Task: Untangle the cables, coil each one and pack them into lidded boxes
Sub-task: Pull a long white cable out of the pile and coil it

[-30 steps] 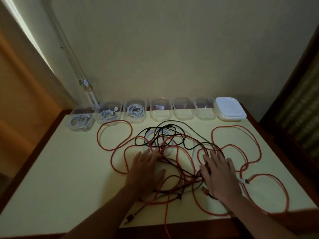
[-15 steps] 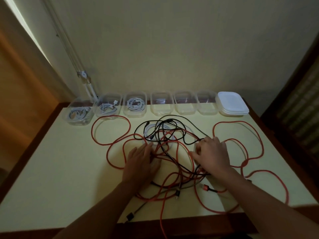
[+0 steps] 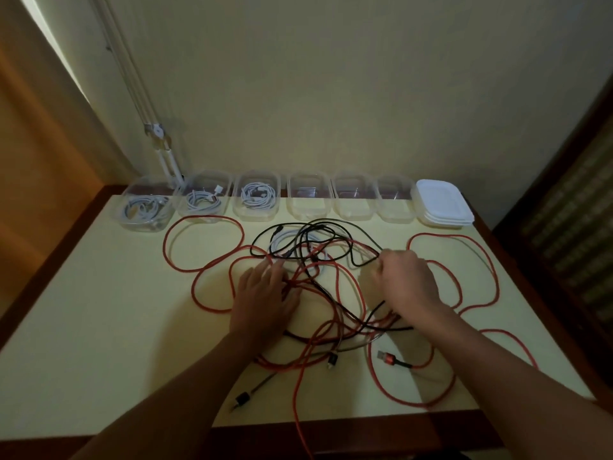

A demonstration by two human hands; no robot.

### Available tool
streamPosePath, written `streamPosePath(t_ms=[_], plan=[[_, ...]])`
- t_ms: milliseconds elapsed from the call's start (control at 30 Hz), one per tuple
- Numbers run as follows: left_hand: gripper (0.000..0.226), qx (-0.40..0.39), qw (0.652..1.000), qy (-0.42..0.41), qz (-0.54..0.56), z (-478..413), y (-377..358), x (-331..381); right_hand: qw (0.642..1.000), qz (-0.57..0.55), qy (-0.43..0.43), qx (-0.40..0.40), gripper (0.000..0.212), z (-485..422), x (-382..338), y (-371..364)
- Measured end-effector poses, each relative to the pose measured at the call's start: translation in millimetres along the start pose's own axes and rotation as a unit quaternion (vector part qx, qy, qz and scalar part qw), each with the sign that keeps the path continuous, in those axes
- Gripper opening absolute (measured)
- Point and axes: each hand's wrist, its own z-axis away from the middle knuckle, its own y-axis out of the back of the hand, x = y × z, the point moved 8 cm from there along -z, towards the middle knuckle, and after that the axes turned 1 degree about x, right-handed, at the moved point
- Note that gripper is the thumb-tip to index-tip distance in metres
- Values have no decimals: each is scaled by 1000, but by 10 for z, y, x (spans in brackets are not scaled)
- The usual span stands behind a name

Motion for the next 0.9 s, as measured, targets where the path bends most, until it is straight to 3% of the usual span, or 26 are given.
streamPosePath(t_ms=[133,233,300,433,467,567,633,800,900], plan=[[58,12,999,-3,-35,-31,36,45,982,-185,-2,50,15,-133,-6,555],[57,-26,999,-5,-47,4,50,111,961,-275,8,3,18,-180,-142,958],[52,-11,1000,-5,-18,6,163,189,944,-330,1,-10,21,-246,-198,1211],[35,44,996,33,73,-94,498,333,865,-497,-58,41,24,-426,-180,1686],[34,63,992,48,95,-119,591,358,869,-488,-58,50,24,-460,-185,1780],[30,110,975,71,179,-179,877,477,938,-343,0,56,20,-513,-296,2018],[31,113,968,70,210,-248,1034,598,957,-278,30,75,14,-517,-347,2170],[49,127,964,12,235,-494,1339,906,965,-223,98,99,13,-438,-432,2454],[62,83,969,11,232,-623,1326,992,952,-258,115,119,14,-367,-365,2642]])
